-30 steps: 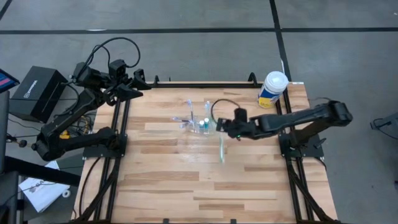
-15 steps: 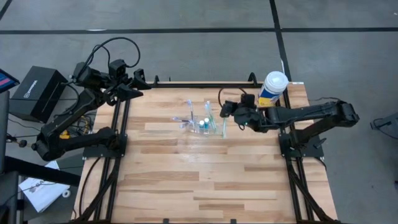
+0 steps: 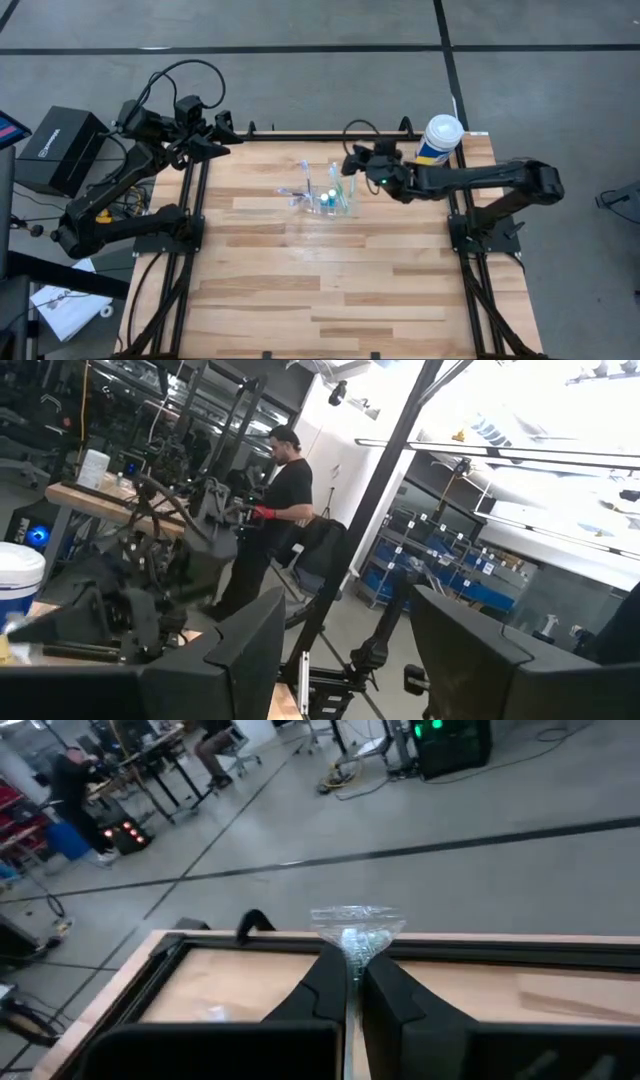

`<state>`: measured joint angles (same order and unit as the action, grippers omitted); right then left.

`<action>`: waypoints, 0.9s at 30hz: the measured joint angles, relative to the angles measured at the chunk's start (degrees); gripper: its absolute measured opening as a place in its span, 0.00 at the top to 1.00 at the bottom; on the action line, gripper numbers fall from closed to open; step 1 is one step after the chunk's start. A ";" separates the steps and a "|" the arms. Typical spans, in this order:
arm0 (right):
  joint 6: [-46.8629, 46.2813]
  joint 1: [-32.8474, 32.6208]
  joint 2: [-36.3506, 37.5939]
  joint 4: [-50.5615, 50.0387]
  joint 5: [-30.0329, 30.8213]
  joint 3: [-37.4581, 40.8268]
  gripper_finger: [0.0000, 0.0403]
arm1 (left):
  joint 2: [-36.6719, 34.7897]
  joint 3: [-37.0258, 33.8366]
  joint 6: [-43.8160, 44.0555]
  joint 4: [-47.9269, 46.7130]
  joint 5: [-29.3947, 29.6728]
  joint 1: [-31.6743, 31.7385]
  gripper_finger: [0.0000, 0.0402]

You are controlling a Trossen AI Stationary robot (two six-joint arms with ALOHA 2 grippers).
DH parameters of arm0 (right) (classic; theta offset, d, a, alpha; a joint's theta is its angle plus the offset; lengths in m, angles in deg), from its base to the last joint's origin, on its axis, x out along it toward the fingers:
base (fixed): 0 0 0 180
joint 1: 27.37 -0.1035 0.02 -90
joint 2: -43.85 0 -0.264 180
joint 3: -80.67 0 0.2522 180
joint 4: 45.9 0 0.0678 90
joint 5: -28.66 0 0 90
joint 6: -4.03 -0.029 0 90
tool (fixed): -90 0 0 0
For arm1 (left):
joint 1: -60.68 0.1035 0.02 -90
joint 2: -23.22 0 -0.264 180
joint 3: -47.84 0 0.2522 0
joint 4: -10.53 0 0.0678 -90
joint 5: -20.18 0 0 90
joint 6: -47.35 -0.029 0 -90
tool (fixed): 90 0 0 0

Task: Pick & Place toothbrushing station
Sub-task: Put the green toothbrush into the transparent organizer

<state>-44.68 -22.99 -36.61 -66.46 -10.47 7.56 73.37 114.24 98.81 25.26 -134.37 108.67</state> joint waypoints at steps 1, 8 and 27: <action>0.62 -0.02 -0.97 1.58 -0.19 -0.02 1.00 | 0.00 0.00 -0.02 0.00 0.00 0.00 0.48; 0.84 -0.02 -5.90 6.48 -1.68 0.06 1.00 | 0.00 0.00 -0.08 0.02 -0.33 0.00 0.48; 3.27 -0.22 -7.02 5.00 0.77 2.46 1.00 | 0.00 0.00 -0.11 0.01 -1.36 0.00 0.48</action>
<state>-41.41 -23.21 -43.64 -61.46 -9.70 10.02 73.37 114.24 98.70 25.27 -135.73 108.67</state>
